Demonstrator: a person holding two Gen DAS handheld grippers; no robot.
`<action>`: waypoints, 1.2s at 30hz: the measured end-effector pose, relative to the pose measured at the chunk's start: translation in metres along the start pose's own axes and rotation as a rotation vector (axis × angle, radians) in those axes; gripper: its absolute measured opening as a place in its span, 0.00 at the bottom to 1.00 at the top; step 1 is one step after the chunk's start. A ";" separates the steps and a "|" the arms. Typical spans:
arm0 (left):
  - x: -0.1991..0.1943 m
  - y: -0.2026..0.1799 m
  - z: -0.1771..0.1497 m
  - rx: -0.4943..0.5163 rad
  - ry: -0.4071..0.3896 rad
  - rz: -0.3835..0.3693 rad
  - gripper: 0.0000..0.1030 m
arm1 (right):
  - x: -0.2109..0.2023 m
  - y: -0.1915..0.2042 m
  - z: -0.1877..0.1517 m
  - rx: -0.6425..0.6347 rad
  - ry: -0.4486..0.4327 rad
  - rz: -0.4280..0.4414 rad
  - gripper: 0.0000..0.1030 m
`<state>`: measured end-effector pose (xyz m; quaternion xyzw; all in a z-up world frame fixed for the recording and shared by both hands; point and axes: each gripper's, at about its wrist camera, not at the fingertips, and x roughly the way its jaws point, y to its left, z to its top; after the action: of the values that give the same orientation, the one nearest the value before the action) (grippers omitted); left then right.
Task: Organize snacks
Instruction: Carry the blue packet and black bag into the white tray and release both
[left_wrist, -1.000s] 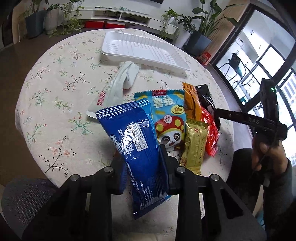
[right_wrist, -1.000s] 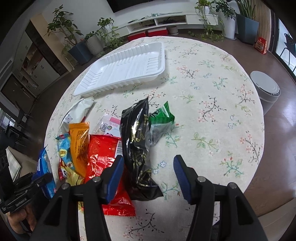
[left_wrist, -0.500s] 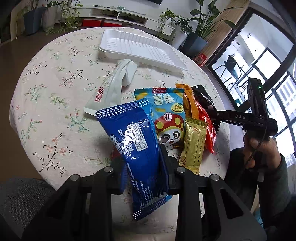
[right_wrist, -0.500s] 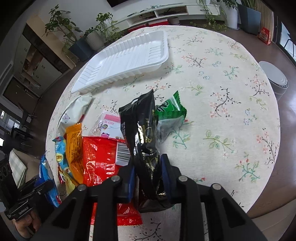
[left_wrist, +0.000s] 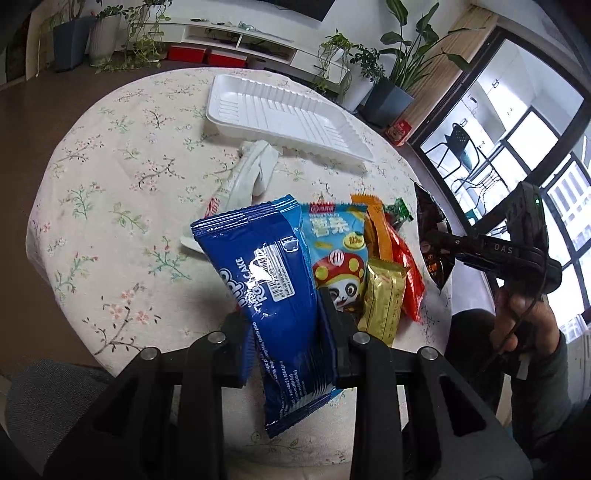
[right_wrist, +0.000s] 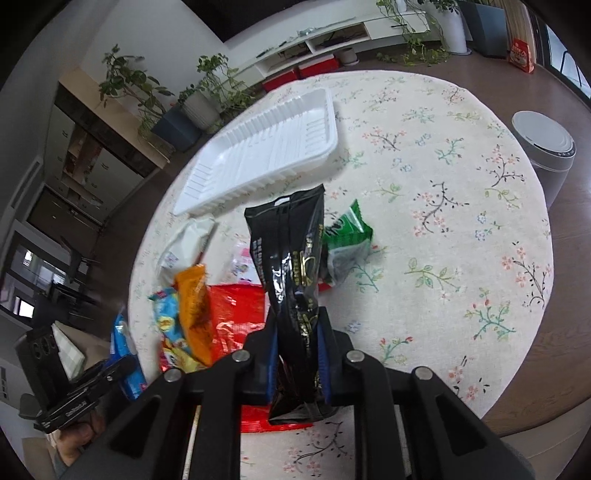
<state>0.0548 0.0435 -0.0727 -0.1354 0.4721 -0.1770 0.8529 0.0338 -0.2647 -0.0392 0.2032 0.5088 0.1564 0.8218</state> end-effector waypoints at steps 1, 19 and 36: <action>-0.002 0.002 0.004 -0.007 -0.004 -0.010 0.26 | -0.002 0.000 0.001 0.010 -0.002 0.022 0.19; 0.001 0.018 0.145 0.013 -0.006 -0.158 0.26 | -0.013 -0.029 0.069 0.149 -0.052 0.195 0.19; 0.135 0.049 0.294 -0.072 0.125 -0.222 0.26 | 0.104 0.004 0.211 0.169 0.091 0.292 0.19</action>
<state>0.3799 0.0483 -0.0420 -0.2060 0.5124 -0.2614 0.7916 0.2680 -0.2502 -0.0330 0.3361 0.5218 0.2400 0.7464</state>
